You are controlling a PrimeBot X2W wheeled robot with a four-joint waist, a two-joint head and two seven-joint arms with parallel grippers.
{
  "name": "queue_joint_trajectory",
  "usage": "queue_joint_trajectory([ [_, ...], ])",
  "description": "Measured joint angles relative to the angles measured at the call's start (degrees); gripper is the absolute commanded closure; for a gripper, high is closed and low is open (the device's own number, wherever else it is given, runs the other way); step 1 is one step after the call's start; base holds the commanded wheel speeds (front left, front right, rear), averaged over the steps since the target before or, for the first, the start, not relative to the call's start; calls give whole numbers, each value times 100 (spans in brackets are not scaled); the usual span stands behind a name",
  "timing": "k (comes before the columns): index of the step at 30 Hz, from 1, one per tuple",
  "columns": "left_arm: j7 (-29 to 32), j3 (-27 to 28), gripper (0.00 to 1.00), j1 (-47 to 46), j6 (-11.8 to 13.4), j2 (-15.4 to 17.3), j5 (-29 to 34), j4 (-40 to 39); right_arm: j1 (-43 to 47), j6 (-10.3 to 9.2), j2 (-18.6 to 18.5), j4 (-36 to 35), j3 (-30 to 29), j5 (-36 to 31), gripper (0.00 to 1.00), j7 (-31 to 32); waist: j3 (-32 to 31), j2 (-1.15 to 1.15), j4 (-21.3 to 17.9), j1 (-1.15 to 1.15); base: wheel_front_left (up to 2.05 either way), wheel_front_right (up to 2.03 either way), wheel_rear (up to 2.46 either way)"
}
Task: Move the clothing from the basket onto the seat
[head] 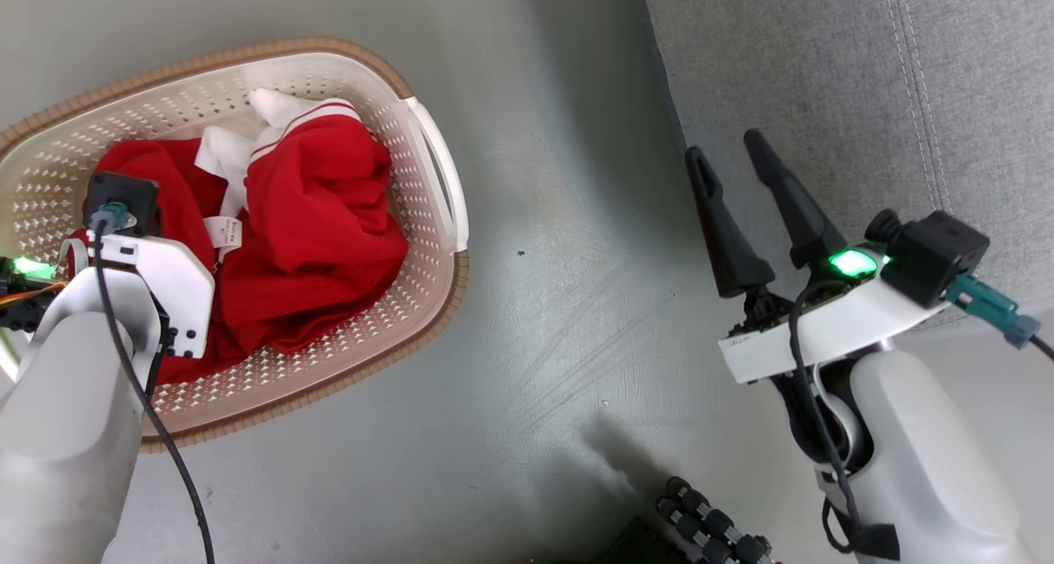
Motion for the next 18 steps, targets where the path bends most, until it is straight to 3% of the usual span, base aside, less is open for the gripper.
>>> queue_joint_trajectory([
  [18, -890, 438, 100, 374, -201, -292, -670, -443, -384, 0, -7, 208, -229, -134, 0, 0, -398, 0, 332, 0, 0, 0, 0],
])
